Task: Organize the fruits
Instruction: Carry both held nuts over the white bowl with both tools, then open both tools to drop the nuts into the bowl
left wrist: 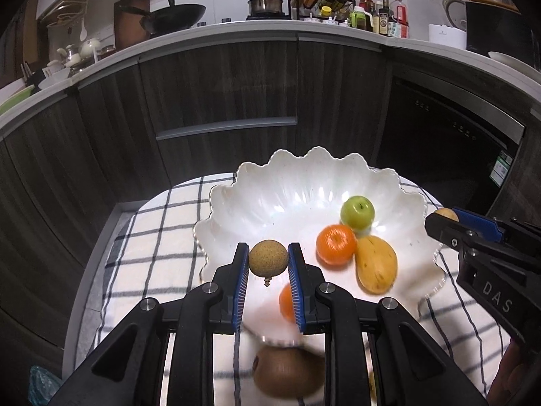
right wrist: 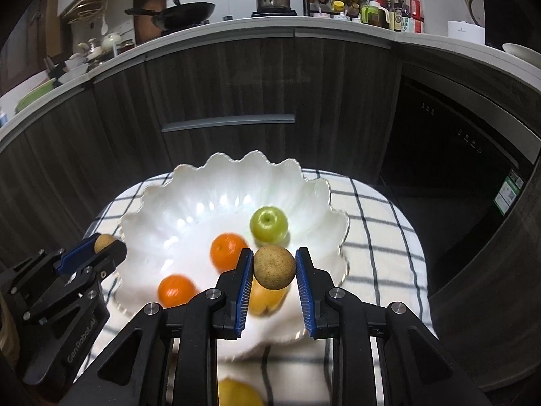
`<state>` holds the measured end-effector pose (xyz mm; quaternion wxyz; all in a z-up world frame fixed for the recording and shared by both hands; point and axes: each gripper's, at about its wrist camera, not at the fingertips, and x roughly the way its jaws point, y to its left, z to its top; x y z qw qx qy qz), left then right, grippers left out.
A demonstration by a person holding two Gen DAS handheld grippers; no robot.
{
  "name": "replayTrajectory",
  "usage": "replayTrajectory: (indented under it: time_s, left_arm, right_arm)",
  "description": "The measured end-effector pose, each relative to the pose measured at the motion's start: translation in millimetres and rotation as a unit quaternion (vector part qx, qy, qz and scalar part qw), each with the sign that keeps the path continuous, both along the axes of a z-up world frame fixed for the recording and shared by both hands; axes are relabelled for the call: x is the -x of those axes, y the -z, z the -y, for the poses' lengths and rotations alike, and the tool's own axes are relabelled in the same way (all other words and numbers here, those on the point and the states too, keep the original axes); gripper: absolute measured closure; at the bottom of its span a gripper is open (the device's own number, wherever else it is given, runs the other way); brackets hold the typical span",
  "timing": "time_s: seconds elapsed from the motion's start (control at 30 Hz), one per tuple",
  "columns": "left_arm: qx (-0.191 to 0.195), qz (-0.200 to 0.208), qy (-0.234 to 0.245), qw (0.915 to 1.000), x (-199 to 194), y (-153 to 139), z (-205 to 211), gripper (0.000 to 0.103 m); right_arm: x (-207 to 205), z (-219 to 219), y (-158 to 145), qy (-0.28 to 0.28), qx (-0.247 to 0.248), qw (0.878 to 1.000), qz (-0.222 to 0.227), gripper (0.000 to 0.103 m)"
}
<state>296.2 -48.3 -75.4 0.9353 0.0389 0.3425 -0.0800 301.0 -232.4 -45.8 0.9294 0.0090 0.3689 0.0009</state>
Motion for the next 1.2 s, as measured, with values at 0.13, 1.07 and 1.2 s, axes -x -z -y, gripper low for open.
replayTrajectory:
  time_s: [0.13,1.07,1.2]
  left_arm:
    - [0.001,-0.004,-0.003,1.0,-17,5,3,0.079]
    - [-0.027,-0.012,-0.039,0.9988,-31,5,-2,0.042]
    - [-0.03,0.001,-0.048,0.9984,-17,-9,-6,0.038]
  right_arm:
    - [-19,3,5,0.006,0.003,1.0,-0.005,0.076]
    - [-36,4,3,0.046,0.018,0.999,-0.013,0.037]
    - [-23,2,-8,0.05,0.015,0.999,-0.003,0.037]
